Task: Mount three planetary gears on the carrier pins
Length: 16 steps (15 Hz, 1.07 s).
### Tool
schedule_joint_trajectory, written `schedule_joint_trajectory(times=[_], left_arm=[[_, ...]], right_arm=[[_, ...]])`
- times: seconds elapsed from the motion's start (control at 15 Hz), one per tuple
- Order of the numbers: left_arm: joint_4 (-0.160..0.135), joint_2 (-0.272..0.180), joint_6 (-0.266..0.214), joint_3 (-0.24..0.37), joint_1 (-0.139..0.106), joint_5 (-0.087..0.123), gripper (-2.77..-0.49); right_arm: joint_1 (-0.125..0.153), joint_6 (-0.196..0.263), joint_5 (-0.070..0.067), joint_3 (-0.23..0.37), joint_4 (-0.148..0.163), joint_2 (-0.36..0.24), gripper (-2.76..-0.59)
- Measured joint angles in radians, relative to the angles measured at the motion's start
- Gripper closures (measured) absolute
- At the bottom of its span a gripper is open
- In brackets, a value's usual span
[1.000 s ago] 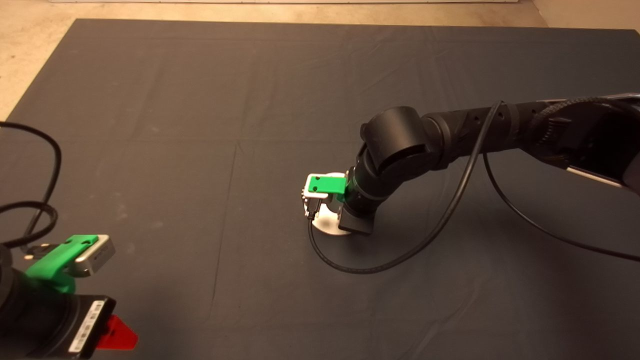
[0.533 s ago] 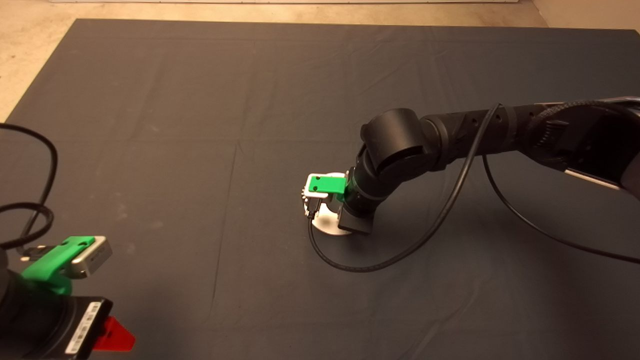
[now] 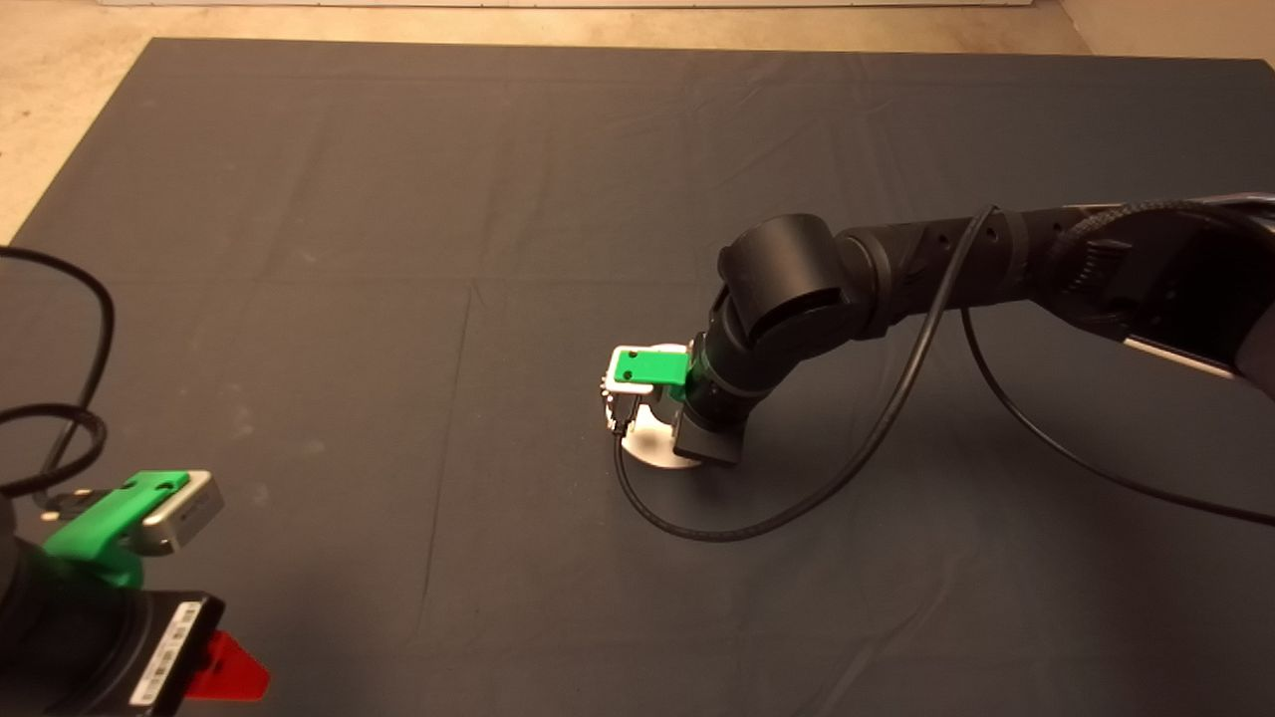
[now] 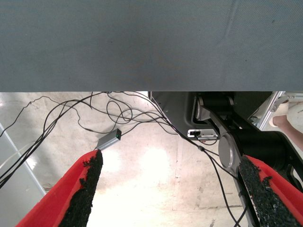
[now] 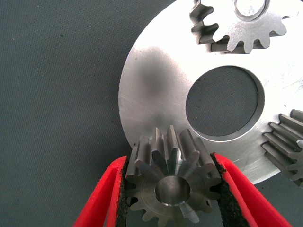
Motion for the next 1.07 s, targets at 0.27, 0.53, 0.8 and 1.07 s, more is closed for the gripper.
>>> schedule_joint_trajectory(times=[0.27,0.53,0.8,1.07], left_arm=[[0.0,0.0,0.003,0.0,0.0,0.0,-2.04],[0.0,0.0,0.006,0.0,0.0,0.0,-2.04],[0.0,0.0,0.006,0.0,0.0,0.0,-2.04],[0.0,0.0,0.006,0.0,0.0,0.0,-2.04]], right_arm=[[0.0,0.0,0.0,0.0,0.0,0.0,-1.07],[0.0,0.0,0.002,0.0,0.0,-0.001,-1.07],[0.0,0.0,0.007,0.004,0.0,-0.015,-1.07],[-0.003,0.0,0.02,0.019,-0.002,-0.029,-1.07]])
